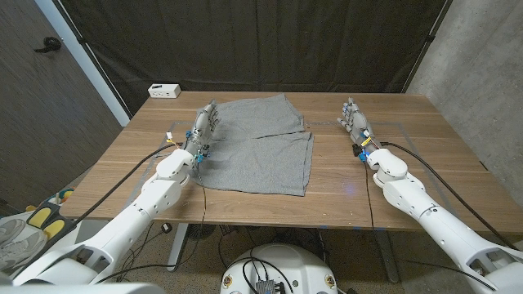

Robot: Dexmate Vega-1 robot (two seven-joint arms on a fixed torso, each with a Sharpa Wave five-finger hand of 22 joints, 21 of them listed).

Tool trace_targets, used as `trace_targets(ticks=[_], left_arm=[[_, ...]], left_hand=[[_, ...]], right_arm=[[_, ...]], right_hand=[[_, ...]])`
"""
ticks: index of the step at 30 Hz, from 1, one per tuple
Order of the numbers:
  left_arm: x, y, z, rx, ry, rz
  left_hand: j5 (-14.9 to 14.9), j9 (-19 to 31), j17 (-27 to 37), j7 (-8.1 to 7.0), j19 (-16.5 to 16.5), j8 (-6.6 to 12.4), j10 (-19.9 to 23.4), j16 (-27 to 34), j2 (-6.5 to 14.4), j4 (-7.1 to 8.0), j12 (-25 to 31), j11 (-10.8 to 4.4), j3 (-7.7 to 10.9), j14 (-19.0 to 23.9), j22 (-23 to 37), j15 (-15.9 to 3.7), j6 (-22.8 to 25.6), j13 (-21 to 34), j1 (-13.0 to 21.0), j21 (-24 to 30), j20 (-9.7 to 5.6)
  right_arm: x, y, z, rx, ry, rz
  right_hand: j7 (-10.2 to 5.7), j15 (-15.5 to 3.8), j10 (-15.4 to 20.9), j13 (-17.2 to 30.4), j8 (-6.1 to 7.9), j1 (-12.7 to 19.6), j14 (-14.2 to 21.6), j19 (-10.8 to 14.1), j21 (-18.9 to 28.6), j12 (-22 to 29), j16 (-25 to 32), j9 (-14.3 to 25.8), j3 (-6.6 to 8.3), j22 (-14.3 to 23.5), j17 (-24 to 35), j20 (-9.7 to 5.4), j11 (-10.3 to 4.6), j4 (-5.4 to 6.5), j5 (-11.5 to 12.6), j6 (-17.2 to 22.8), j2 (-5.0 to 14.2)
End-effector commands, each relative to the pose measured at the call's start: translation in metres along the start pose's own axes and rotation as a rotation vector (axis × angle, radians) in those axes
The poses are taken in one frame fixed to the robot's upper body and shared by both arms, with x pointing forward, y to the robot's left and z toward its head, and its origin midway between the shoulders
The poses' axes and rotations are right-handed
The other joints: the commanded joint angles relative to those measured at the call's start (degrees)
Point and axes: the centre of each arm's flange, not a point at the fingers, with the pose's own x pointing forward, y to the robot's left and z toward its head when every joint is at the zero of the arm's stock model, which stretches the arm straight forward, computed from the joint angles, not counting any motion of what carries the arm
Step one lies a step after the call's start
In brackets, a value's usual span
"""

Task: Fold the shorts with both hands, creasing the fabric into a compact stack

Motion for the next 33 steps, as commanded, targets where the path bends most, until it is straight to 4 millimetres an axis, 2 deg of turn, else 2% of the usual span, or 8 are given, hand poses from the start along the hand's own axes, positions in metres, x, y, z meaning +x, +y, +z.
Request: trace_targets(ticks=[1,15,18,19,24,26,28,33], left_arm=[[0.002,-0.007,-0.003,0.023,-0.005,-0.064],[-0.014,-0.012,0.011,0.090,-0.028,-0.036],[-0.020,-0.011,0.018,0.129,-0.038,-0.017],[-0.022,-0.011,0.020,0.141,-0.042,-0.010],[-0.032,-0.011,0.034,0.236,-0.053,0.012],[-0.036,-0.011,0.039,0.278,-0.052,0.016],[-0.039,-0.011,0.044,0.315,-0.050,0.013],[-0.044,-0.011,0.054,0.387,-0.041,0.001]], left_hand=[[0.4,0.1,0.2,-0.20,-0.9,0.20,-9.0,0.2,0.0,-0.06,0.2,-0.26,0.37,-8.6,0.2,-0.43,-9.3,0.1,0.5,0.1,0.05],[0.3,0.1,0.1,-0.42,-1.1,0.48,-8.6,0.4,-0.6,-0.42,0.4,-0.23,-0.08,-8.2,0.2,-0.39,-8.9,0.1,0.6,-0.2,0.24],[0.2,0.2,0.1,-0.45,-1.5,0.86,-7.9,0.5,-0.8,-0.66,0.7,0.19,-0.28,-7.7,0.2,0.16,-7.7,0.1,0.6,-0.5,1.95],[0.2,0.2,0.1,-0.53,-1.5,1.03,-7.6,0.6,-0.9,-0.77,0.8,0.69,-0.35,-7.4,0.2,0.35,-7.1,0.1,0.7,-0.6,2.48],[0.1,0.3,0.2,-1.49,-1.7,1.45,-5.8,1.0,-1.2,-1.33,1.3,1.91,-0.69,-5.3,0.4,3.20,-4.6,0.2,0.9,-0.9,5.70],[0.0,0.3,0.3,-1.60,-1.8,1.42,-5.3,1.0,-1.3,-1.51,1.4,1.48,-0.76,-4.8,0.4,3.86,-4.2,0.2,1.0,-1.0,6.39],[0.0,0.3,0.3,-1.63,-1.8,1.41,-4.8,1.0,-1.3,-1.62,1.6,2.07,-0.80,-4.6,0.5,4.04,-3.9,0.2,1.1,-1.0,6.76],[-0.1,0.3,0.3,-1.48,-2.1,1.36,-4.2,1.0,-1.3,-2.00,1.7,2.39,-0.79,-4.4,0.5,4.43,-3.5,0.3,1.4,-1.1,7.59]], right_arm=[[-0.054,0.045,0.027,-0.002,-0.048,0.042],[-0.040,0.050,0.024,-0.040,-0.055,0.110],[-0.040,0.051,0.024,-0.073,-0.058,0.114],[-0.040,0.052,0.025,-0.096,-0.053,0.118],[-0.040,0.056,0.026,-0.144,-0.046,0.131],[-0.041,0.060,0.027,-0.178,-0.044,0.139],[-0.042,0.064,0.029,-0.211,-0.041,0.144],[-0.044,0.071,0.034,-0.277,-0.051,0.149]], right_hand=[[-0.19,-0.16,-0.4,0.2,0.26,0.5,-0.3,0.5,0.4,0.3,0.3,0.1,0.08,0.2,0.2,0.05,-0.17,0.31,0.3,-0.5,0.02],[-0.32,0.12,0.5,0.2,0.36,0.8,0.4,1.1,0.5,0.6,0.5,0.1,0.20,0.2,0.2,0.18,0.65,0.14,0.2,-0.1,-0.01],[-0.61,1.19,1.6,0.2,0.59,2.1,1.5,1.6,0.6,0.8,0.8,0.1,0.87,0.2,0.1,1.23,1.44,-0.65,0.1,0.6,0.31],[-1.01,1.68,2.1,0.2,0.92,3.5,2.2,1.9,0.7,0.8,0.9,0.1,1.64,0.2,0.0,1.99,1.66,-1.56,-0.1,1.8,0.65],[-1.49,4.39,3.8,0.3,0.98,6.8,4.6,2.8,0.8,1.0,1.3,0.1,3.44,0.3,0.1,4.32,2.96,-3.66,-0.9,3.0,1.31],[-1.56,4.45,4.3,0.3,1.03,7.3,5.0,2.9,0.8,1.2,1.4,0.1,3.72,0.3,0.1,4.58,3.44,-4.00,-1.0,3.3,1.39],[-1.48,4.59,4.9,0.3,1.12,8.0,5.6,3.0,0.9,1.3,1.5,0.1,4.19,0.3,0.1,4.96,3.85,-4.49,-1.2,3.8,1.60],[-1.75,4.53,5.3,0.3,1.23,9.5,6.2,3.3,0.9,1.2,1.5,0.1,5.15,0.3,0.2,5.13,3.75,-5.45,-1.6,4.5,2.03]])
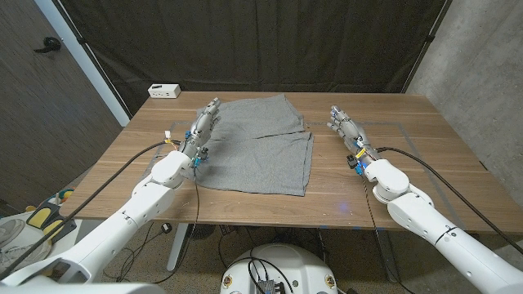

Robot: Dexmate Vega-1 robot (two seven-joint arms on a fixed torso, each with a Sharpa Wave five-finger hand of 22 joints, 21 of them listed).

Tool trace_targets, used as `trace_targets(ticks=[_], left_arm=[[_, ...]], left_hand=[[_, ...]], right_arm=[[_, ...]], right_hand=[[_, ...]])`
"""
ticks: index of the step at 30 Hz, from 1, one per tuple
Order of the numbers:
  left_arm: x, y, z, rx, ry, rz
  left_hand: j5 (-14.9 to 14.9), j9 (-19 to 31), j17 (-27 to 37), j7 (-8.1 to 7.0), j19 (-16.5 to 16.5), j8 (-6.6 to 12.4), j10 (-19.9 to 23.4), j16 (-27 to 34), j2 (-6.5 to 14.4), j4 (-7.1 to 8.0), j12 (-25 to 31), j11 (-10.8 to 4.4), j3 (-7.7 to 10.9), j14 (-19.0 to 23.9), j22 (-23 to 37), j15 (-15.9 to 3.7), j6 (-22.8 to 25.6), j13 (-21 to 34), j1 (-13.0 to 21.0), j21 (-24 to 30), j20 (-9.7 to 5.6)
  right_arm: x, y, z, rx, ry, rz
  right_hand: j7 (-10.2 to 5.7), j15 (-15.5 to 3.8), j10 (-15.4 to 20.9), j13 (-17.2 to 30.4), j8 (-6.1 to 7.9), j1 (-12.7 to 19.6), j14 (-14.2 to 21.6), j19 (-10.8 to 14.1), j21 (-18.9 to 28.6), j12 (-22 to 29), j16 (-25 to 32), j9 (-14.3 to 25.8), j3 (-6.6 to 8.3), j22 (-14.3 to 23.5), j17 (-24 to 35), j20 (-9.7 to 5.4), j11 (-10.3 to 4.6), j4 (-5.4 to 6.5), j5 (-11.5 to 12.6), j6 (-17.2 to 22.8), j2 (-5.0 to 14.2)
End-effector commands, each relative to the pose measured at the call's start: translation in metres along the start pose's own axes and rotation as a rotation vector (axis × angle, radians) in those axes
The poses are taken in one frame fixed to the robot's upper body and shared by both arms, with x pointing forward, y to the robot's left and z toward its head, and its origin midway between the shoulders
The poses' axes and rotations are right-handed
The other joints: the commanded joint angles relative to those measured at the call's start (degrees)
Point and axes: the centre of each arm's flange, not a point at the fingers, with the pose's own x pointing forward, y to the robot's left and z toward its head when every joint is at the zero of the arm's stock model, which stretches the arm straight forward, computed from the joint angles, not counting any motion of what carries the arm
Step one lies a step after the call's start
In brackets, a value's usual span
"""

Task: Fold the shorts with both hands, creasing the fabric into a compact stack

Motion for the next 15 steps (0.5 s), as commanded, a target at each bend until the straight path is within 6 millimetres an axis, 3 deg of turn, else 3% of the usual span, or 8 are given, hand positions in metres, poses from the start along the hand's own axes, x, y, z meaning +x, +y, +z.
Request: trace_targets(ticks=[1,2,13,14,15], left_arm=[[-0.019,0.004,0.033,0.192,-0.013,-0.011],[-0.019,0.004,0.035,0.202,-0.012,-0.014],[-0.030,0.005,0.047,0.345,0.018,-0.045],[-0.032,0.005,0.048,0.357,0.021,-0.049],[-0.033,0.005,0.049,0.372,0.026,-0.053]], left_hand=[[-0.1,0.3,0.3,-0.04,-1.8,0.47,-4.0,0.3,-0.5,-0.70,0.3,0.54,0.08,-4.1,0.3,0.40,-3.5,0.3,0.6,-0.2,0.55],[-0.1,0.3,0.3,-0.03,-1.8,0.46,-3.8,0.3,-0.5,-0.77,0.3,0.89,0.07,-4.1,0.3,0.46,-3.4,0.3,0.7,-0.2,0.57],[-0.2,0.4,0.4,0.19,-2.4,0.30,-3.6,0.2,-0.8,-1.65,0.2,0.96,0.08,-4.0,0.4,1.14,-3.2,0.4,1.4,-0.5,1.42],[-0.3,0.4,0.4,0.24,-2.5,0.23,-3.9,0.1,-0.8,-1.97,0.0,0.01,0.10,-4.0,0.4,1.15,-3.2,0.4,1.7,-0.6,1.48],[-0.3,0.4,0.4,0.23,-2.5,0.23,-3.8,0.1,-0.8,-2.04,0.0,0.43,0.11,-4.0,0.4,1.15,-3.2,0.4,1.8,-0.6,1.44]], right_arm=[[-0.002,0.015,0.009,-0.162,0.010,0.029],[-0.002,0.016,0.009,-0.172,0.012,0.034],[-0.013,0.029,0.020,-0.323,0.056,0.084],[-0.014,0.030,0.021,-0.338,0.055,0.089],[-0.015,0.031,0.022,-0.351,0.058,0.095]], right_hand=[[-0.20,-0.06,0.8,0.1,0.43,1.9,0.9,0.5,0.5,0.3,0.1,0.2,0.93,0.1,0.2,0.45,0.16,-1.26,-0.4,1.0,0.38],[-0.23,-0.07,1.7,0.1,0.38,2.9,1.1,0.6,0.4,0.6,0.1,0.2,1.54,0.1,0.2,0.51,0.42,-1.96,-0.6,1.2,0.50],[-0.35,-0.23,2.6,0.1,0.32,4.4,2.0,0.9,0.5,0.6,0.1,0.2,2.42,0.2,0.2,0.92,0.29,-3.09,-1.2,1.7,0.46],[-0.35,-0.21,2.6,0.1,0.32,4.5,2.0,0.9,0.5,0.6,0.1,0.2,2.47,0.2,0.2,0.94,0.28,-3.16,-1.2,1.8,0.46],[-0.41,-0.20,2.7,0.1,0.30,4.6,2.0,0.9,0.4,0.6,0.1,0.2,2.53,0.2,0.2,0.96,0.27,-3.23,-1.2,1.8,0.46]])
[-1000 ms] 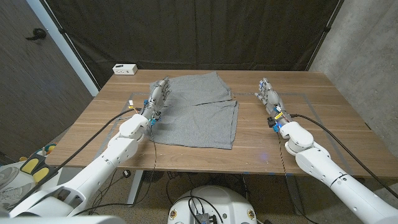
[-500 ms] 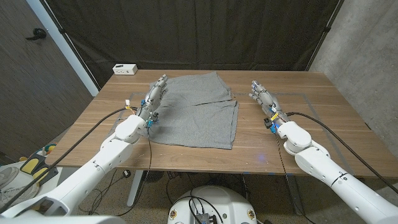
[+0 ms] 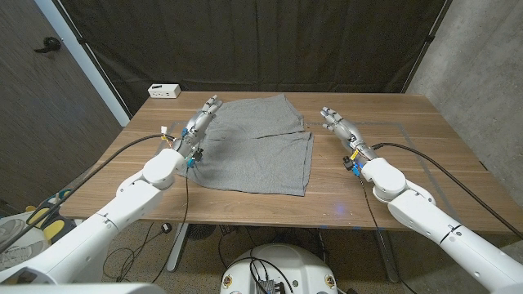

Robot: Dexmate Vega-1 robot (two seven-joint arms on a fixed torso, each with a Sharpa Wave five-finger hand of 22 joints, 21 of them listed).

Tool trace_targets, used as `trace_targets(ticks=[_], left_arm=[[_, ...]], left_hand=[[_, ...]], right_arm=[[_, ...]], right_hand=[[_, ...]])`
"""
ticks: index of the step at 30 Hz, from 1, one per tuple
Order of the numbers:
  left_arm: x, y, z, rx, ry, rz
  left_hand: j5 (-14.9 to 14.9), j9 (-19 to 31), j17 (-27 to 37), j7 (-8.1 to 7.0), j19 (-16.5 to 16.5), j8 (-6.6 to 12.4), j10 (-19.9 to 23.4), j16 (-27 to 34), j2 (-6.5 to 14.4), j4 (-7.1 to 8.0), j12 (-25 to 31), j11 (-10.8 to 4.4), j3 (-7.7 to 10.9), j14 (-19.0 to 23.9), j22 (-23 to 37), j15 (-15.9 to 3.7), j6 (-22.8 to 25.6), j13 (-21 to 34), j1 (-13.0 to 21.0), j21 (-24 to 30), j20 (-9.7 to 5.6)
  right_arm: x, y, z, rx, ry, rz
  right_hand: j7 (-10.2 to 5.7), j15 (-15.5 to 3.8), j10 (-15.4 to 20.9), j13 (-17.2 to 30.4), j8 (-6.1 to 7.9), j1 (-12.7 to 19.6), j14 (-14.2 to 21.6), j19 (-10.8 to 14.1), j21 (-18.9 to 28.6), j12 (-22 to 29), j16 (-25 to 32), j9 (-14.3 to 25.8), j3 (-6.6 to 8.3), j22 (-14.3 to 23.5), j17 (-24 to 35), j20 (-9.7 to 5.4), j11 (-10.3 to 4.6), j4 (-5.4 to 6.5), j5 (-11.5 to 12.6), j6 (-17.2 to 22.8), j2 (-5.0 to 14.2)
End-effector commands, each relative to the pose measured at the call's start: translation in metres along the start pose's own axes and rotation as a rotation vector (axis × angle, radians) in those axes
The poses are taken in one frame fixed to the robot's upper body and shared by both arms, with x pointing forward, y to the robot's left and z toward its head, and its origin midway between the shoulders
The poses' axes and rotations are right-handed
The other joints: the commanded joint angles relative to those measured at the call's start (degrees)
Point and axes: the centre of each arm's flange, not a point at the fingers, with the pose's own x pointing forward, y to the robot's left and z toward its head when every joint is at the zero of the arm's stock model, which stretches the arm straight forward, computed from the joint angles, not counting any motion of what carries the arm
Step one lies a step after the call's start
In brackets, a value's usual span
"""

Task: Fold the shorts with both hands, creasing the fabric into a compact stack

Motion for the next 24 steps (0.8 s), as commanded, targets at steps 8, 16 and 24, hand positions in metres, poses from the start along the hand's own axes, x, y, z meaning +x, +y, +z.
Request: trace_targets(ticks=[8,16,24], left_arm=[[-0.023,0.006,0.030,0.290,0.060,-0.064],[-0.031,0.009,0.042,0.380,0.102,-0.102],[-0.040,0.011,0.051,0.455,0.139,-0.110]], left_hand=[[-0.4,0.2,0.2,0.16,-2.3,0.27,-3.5,0.3,-0.2,-1.30,0.1,0.55,0.13,-3.5,0.2,0.88,-2.7,0.2,1.6,-0.2,1.33],[-0.7,0.2,0.2,0.59,-1.3,0.67,-0.8,0.5,-0.4,-2.41,0.7,1.58,-0.04,-2.0,0.4,1.05,-0.3,0.2,2.3,0.1,1.80],[-0.8,0.2,0.2,1.19,-0.6,1.14,3.3,0.7,-0.8,-3.60,1.7,1.23,-0.13,-0.5,0.4,1.07,2.7,0.2,3.2,0.3,1.95]], right_arm=[[-0.016,0.018,0.022,-0.254,0.047,0.089],[-0.021,0.024,0.033,-0.345,0.064,0.125],[-0.027,0.032,0.044,-0.455,0.064,0.158]], right_hand=[[-0.22,0.27,0.5,0.1,0.27,1.3,0.6,0.2,0.4,0.1,0.1,0.2,0.50,0.1,0.2,0.56,-0.18,-0.83,-0.3,0.4,0.12],[-0.29,0.04,0.6,0.2,0.20,1.9,0.9,0.4,0.4,0.0,0.1,0.2,0.86,0.1,0.2,0.63,-0.28,-1.32,-0.6,0.6,0.07],[-0.32,-0.12,1.4,0.2,0.38,2.8,1.7,0.7,0.5,0.1,0.2,0.2,1.37,0.1,0.2,0.63,-0.51,-2.08,-0.9,1.5,-0.05]])
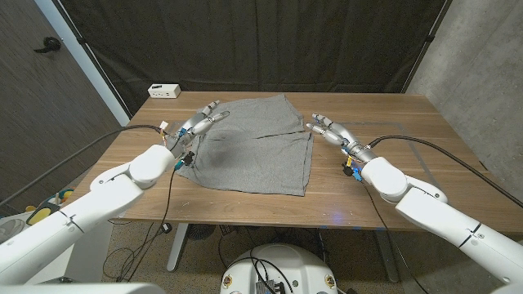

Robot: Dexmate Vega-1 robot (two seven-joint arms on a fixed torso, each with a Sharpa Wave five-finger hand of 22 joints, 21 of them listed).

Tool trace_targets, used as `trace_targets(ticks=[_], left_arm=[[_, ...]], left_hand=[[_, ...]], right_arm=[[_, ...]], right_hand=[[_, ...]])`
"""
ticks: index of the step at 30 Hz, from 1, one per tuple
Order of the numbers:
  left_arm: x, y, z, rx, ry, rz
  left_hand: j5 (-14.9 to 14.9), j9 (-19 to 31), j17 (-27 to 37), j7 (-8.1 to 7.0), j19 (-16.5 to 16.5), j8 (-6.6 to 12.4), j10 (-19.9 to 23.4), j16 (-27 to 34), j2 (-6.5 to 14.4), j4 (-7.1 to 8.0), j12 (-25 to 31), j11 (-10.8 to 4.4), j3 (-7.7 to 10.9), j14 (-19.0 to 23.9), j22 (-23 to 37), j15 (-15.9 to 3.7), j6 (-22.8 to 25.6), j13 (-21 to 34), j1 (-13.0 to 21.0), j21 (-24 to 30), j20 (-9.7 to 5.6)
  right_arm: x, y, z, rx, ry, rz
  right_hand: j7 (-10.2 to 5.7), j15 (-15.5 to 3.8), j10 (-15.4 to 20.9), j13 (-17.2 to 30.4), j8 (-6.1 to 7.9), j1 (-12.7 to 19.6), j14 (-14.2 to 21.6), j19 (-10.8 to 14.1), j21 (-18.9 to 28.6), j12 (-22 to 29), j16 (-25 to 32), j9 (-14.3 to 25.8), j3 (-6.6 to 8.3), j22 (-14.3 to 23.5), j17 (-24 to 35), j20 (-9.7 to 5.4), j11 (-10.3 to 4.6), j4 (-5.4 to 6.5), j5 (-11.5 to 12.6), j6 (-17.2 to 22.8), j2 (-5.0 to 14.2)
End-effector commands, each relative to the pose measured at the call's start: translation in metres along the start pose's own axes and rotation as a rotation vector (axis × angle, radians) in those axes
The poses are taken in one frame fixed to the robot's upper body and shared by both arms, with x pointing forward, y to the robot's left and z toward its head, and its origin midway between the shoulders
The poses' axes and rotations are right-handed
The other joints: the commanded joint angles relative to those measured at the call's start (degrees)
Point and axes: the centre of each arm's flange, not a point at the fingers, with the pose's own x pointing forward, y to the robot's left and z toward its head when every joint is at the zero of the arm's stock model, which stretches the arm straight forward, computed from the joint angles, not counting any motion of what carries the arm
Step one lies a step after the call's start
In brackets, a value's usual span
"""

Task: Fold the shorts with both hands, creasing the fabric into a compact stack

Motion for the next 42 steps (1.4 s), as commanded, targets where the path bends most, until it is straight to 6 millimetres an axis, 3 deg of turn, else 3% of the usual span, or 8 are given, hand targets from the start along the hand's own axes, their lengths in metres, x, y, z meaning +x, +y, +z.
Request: trace_targets(ticks=[1,9,42], left_arm=[[-0.016,0.007,0.014,0.134,0.055,-0.030],[-0.023,0.006,0.018,0.190,0.082,-0.045],[-0.047,0.006,0.032,0.417,0.240,-0.163]], left_hand=[[-0.1,0.2,0.2,0.20,-0.2,0.62,2.0,0.4,-0.1,-0.91,0.7,0.36,-0.04,-0.3,0.1,0.19,1.6,0.2,1.1,0.5,0.54],[-0.1,0.2,0.2,0.45,0.3,0.84,3.3,0.4,-0.2,-1.67,0.9,0.37,0.01,0.4,0.1,0.14,3.4,0.2,1.8,0.6,0.71],[-0.2,0.2,0.1,0.43,3.3,1.47,7.7,0.5,-0.1,-4.78,1.2,-0.39,0.87,2.9,-0.2,-0.49,9.4,0.2,5.5,1.2,0.34]], right_arm=[[-0.009,0.008,0.018,-0.154,0.012,0.047],[-0.011,0.013,0.025,-0.224,0.036,0.082],[-0.022,0.048,0.042,-0.390,0.097,0.202]], right_hand=[[-0.15,0.09,1.0,0.2,0.40,1.2,1.1,0.5,0.5,0.1,0.2,0.2,0.56,0.1,0.2,0.38,-0.06,-0.81,-0.5,1.0,0.06],[-0.12,-0.35,1.8,0.2,0.45,2.2,2.3,1.0,0.6,0.1,0.4,0.2,1.03,0.1,0.1,0.52,-0.34,-1.69,-0.9,1.8,-0.22],[-0.15,-1.28,4.1,0.2,0.68,4.1,4.0,2.3,0.8,0.3,0.3,0.3,2.29,0.1,0.2,0.44,-0.65,-3.23,-1.3,4.2,-0.10]])
